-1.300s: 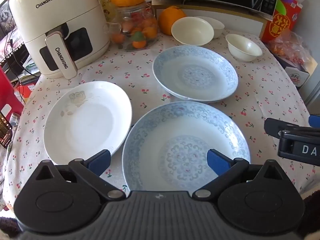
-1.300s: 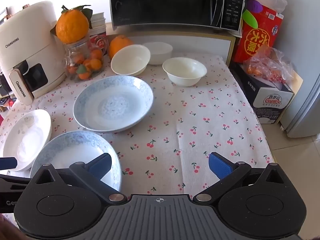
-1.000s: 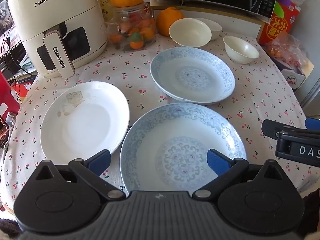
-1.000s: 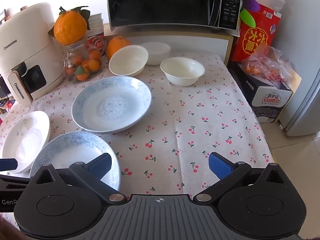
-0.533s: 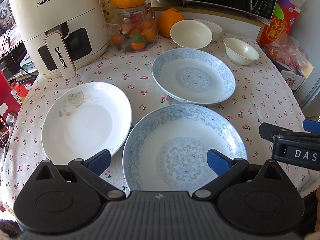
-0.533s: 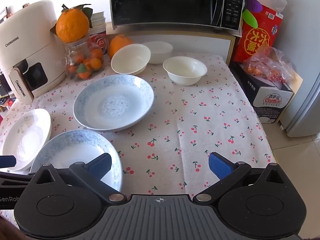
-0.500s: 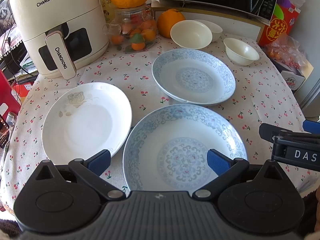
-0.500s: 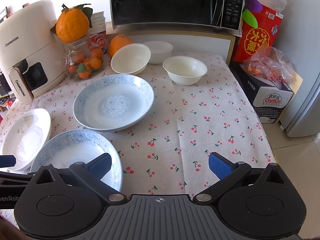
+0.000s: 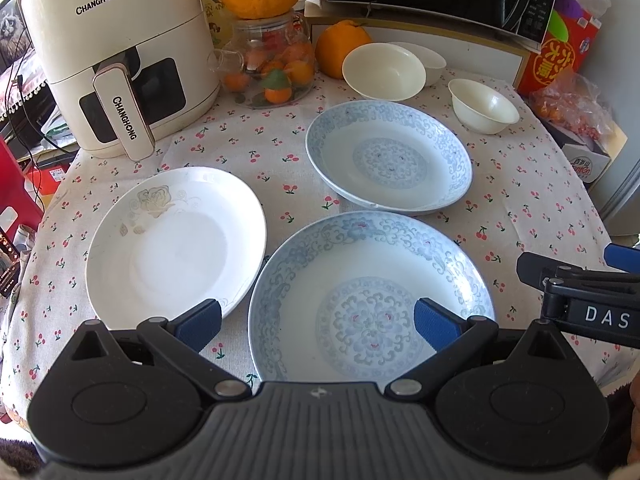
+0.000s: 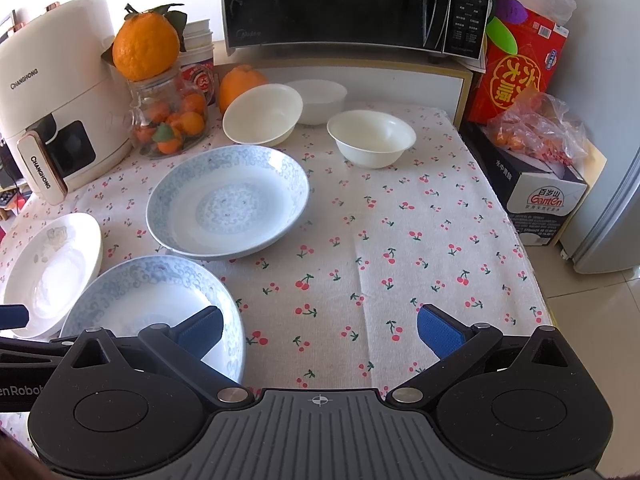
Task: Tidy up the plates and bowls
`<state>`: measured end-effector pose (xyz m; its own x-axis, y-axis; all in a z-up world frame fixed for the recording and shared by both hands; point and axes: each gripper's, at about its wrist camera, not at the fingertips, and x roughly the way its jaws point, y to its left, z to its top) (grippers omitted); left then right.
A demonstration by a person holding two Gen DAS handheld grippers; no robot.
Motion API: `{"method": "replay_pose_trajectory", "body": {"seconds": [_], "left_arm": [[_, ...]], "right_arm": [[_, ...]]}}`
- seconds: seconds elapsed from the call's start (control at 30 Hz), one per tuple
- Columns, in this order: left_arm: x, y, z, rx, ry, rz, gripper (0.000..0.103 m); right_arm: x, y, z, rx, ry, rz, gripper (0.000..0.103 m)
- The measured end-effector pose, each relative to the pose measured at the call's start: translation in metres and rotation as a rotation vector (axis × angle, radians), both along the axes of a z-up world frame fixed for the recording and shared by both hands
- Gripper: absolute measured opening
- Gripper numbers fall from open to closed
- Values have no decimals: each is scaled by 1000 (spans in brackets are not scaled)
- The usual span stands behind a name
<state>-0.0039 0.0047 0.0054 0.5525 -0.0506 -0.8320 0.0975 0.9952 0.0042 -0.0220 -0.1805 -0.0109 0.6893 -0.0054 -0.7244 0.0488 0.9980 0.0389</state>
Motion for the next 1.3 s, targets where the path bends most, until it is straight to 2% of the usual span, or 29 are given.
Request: {"method": "replay_pose_trajectory", "body": {"seconds": [1.3], "left_arm": [[2,3,2,15,-13,12,103]], "right_arm": [[1,1,-2,-7,12,4,103]]}}
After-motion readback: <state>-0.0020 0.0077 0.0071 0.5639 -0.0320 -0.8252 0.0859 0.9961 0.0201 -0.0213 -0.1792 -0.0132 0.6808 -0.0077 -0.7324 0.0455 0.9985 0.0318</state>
